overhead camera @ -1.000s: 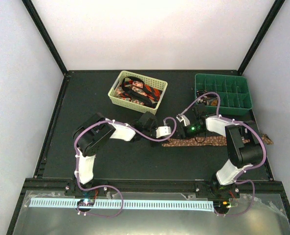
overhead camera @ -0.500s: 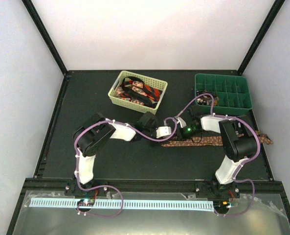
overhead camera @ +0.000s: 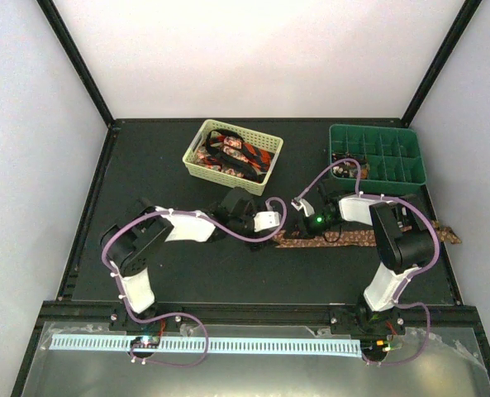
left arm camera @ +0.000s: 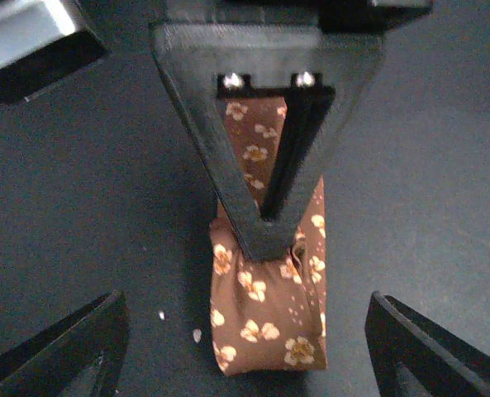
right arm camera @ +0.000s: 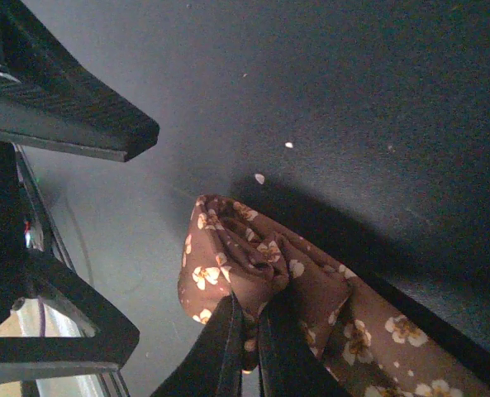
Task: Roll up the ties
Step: Roll the tie at the center of the board.
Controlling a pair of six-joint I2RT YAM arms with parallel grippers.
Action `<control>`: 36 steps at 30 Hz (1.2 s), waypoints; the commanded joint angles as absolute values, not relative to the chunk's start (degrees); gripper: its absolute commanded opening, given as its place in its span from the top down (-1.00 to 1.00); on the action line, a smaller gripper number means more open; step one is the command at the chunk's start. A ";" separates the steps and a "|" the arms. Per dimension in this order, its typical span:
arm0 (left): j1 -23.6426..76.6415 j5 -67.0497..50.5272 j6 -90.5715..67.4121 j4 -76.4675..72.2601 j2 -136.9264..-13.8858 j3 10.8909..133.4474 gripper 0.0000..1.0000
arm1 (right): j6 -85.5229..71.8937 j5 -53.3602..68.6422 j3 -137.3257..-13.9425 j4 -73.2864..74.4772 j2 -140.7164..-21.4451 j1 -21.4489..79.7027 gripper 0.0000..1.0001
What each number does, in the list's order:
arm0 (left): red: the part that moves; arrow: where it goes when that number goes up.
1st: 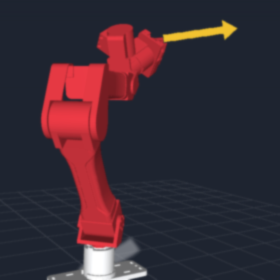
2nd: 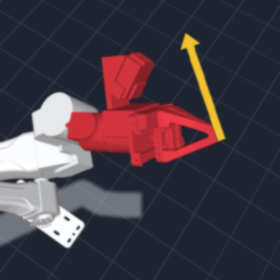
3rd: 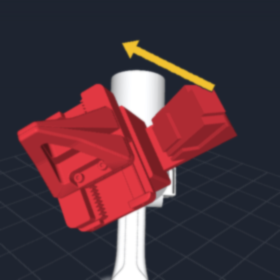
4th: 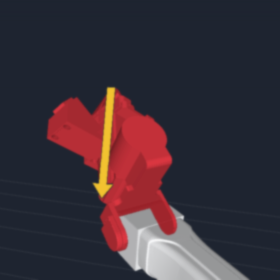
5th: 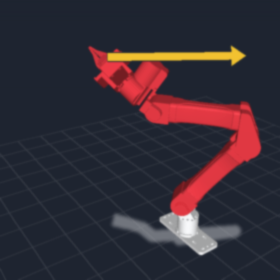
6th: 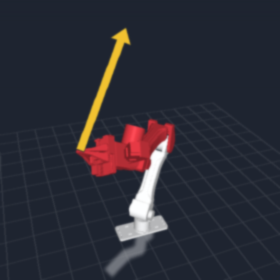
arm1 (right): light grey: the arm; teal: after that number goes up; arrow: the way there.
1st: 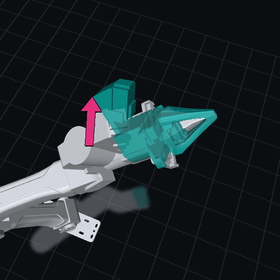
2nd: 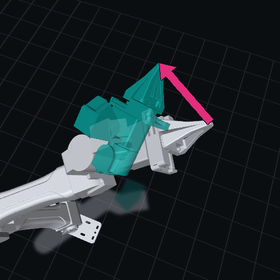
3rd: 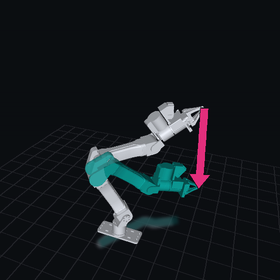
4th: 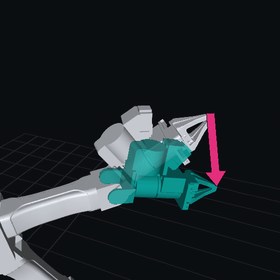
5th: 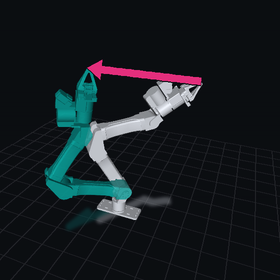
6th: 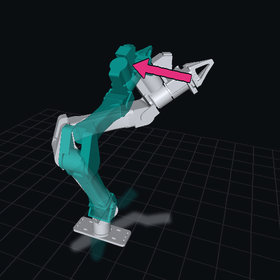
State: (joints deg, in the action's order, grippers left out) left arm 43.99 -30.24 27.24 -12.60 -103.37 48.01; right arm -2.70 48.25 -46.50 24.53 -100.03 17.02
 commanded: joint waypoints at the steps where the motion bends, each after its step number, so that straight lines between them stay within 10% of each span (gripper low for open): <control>1: 43.92 -31.87 29.44 -15.15 -103.84 47.37 -0.66 | -2.61 50.16 -45.97 23.62 -99.47 17.22 0.97; 4: 44.47 -31.84 28.74 -17.67 -106.70 47.50 -0.97 | -3.19 51.49 -45.99 23.15 -98.80 17.19 0.97; 12: 47.32 -28.53 27.36 -19.14 -113.39 51.70 -0.95 | -3.43 53.13 -45.88 23.47 -98.19 17.08 0.97; 26: 46.78 -25.02 28.13 -12.88 -113.15 50.46 0.16 | -3.04 55.17 -46.29 24.98 -98.07 14.94 0.97; 36: 44.51 -27.02 28.47 -12.21 -110.97 47.81 0.29 | 0.93 49.19 -45.85 28.24 -100.41 14.41 0.97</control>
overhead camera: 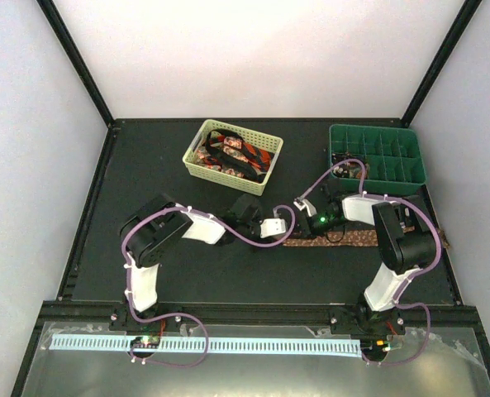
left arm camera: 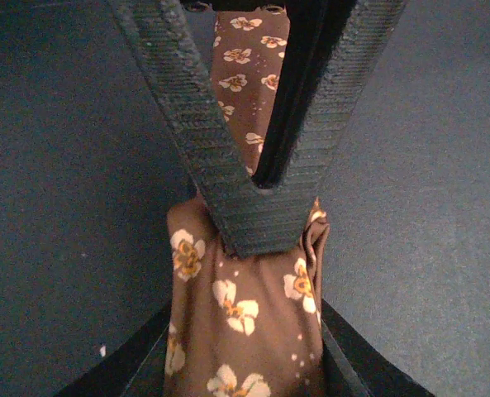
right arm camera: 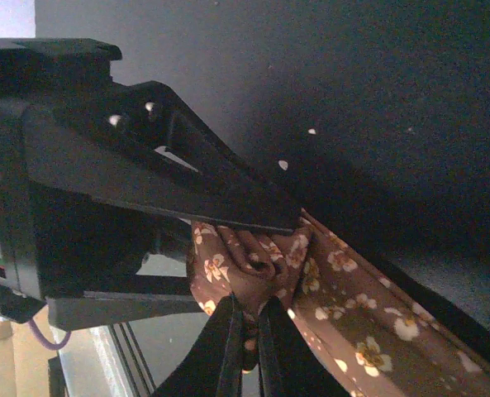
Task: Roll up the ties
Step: Roll the tie at the center of the board.
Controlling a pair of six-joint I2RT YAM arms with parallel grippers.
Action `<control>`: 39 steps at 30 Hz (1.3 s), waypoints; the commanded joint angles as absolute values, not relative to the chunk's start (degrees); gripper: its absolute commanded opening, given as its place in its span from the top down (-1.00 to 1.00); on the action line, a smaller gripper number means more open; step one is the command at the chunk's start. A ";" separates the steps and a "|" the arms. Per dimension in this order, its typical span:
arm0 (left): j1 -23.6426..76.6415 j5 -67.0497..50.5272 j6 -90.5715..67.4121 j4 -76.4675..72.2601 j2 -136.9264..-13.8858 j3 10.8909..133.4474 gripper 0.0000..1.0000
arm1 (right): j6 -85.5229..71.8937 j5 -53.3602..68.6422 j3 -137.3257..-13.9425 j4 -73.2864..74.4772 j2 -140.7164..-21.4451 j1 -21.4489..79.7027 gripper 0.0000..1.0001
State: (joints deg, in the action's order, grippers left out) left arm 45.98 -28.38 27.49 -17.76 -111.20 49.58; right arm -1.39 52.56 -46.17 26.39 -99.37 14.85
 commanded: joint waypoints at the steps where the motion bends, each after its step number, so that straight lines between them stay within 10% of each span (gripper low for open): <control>1: 44.33 -27.49 28.33 -12.22 -110.87 47.80 0.29 | 0.96 48.69 -45.61 28.03 -100.65 14.41 0.97; 10: 42.39 -30.64 25.52 -15.90 -108.74 45.41 0.23 | -0.04 45.70 -47.34 27.39 -103.89 16.99 0.97; 14: 40.73 -33.85 20.14 -25.62 -106.80 40.26 -0.35 | -0.49 45.41 -48.83 27.15 -106.33 19.12 0.97; 19: 40.62 -36.22 16.76 -33.28 -107.58 36.88 -0.48 | -0.67 43.47 -49.42 27.86 -108.27 19.11 0.97; 39: 43.06 -39.76 17.64 -39.53 -108.27 41.03 0.17 | -0.40 43.50 -49.49 28.21 -108.80 19.08 0.97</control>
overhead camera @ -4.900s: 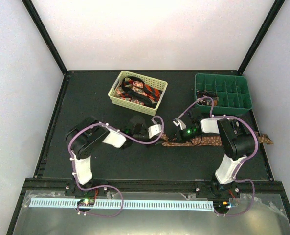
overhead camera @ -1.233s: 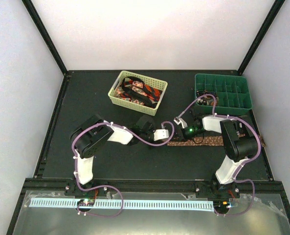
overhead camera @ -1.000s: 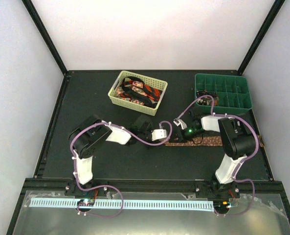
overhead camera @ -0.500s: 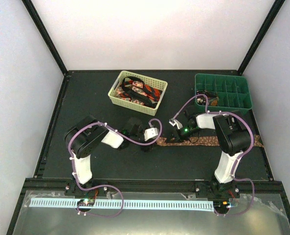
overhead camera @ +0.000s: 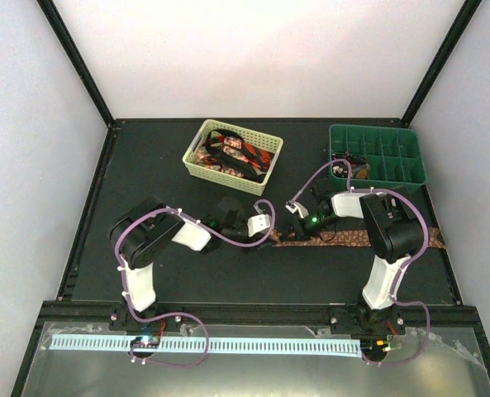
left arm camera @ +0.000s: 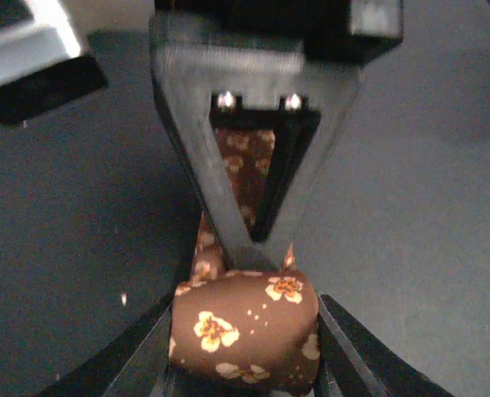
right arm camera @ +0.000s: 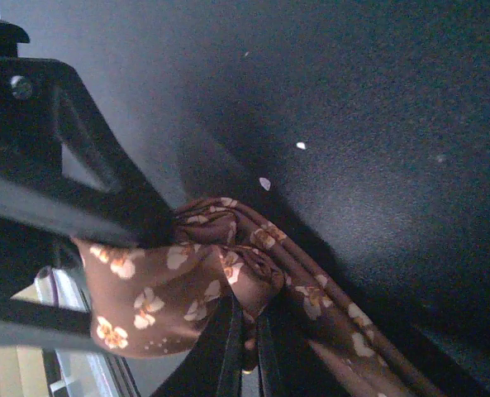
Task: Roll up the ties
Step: Roll the tie at the center of the board.
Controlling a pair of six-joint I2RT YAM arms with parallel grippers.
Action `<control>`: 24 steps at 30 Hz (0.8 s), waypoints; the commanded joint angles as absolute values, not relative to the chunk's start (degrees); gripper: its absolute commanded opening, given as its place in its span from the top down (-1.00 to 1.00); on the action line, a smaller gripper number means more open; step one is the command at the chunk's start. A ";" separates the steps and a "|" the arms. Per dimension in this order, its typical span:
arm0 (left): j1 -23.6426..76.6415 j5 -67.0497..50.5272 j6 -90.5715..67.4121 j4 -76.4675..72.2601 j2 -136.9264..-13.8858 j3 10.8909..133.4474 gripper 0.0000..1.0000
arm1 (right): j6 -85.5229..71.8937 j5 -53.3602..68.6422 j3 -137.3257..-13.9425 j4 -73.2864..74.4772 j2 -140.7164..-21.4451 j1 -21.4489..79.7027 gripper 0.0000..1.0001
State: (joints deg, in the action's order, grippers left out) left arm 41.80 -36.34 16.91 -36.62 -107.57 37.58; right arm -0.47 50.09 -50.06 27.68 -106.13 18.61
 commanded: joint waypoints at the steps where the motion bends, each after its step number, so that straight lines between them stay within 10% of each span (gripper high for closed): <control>1: 43.36 -39.73 17.73 -39.31 -108.83 41.64 0.17 | -0.40 43.58 -49.53 28.21 -108.92 19.10 0.97; 17: 43.44 -36.87 19.27 -31.86 -113.82 44.12 0.18 | -0.10 44.04 -49.49 28.39 -108.87 19.12 0.97; 24: 40.07 -38.09 15.08 -34.00 -106.17 38.48 -0.39 | -0.29 43.68 -49.22 28.21 -108.28 19.07 0.97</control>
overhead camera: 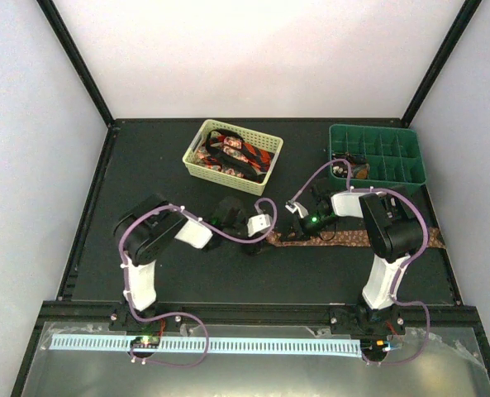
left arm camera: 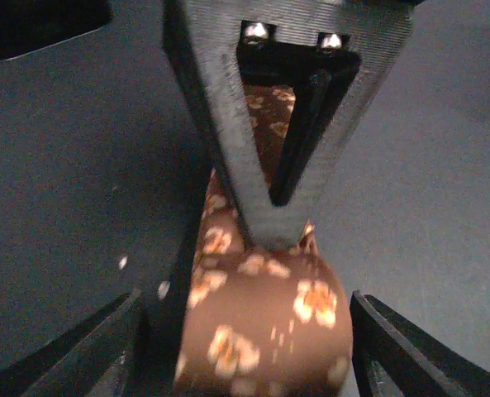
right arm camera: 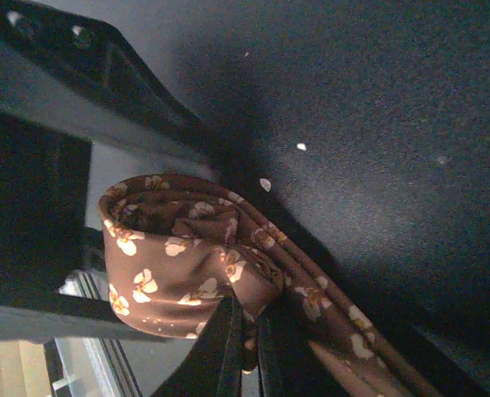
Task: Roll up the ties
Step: Roll the tie at the center of the board.
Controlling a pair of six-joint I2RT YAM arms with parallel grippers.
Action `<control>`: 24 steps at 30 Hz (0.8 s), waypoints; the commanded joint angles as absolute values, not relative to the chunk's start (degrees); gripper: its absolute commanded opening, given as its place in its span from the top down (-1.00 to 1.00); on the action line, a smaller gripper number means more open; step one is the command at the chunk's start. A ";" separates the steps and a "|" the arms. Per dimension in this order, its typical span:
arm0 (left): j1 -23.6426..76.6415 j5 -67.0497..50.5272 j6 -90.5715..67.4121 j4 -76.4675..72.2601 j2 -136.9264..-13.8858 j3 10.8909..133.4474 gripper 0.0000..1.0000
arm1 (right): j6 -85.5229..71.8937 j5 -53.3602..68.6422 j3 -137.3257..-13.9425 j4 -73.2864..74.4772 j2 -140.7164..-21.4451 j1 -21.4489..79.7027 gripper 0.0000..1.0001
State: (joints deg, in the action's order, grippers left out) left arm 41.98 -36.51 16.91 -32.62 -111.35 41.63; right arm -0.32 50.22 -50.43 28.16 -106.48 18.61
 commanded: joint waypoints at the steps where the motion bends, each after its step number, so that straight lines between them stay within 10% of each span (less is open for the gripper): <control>1: 39.63 -37.85 14.84 -34.34 -105.46 37.51 -0.43 | -0.27 43.68 -49.22 28.21 -108.40 19.12 0.97; 15: 39.41 -40.95 16.88 -37.54 -109.54 38.84 -0.40 | -0.11 43.81 -49.44 28.54 -108.93 19.07 0.97; 24: 40.61 -40.69 19.50 -37.75 -109.31 40.13 0.11 | -0.10 43.94 -49.70 28.72 -109.49 19.07 0.97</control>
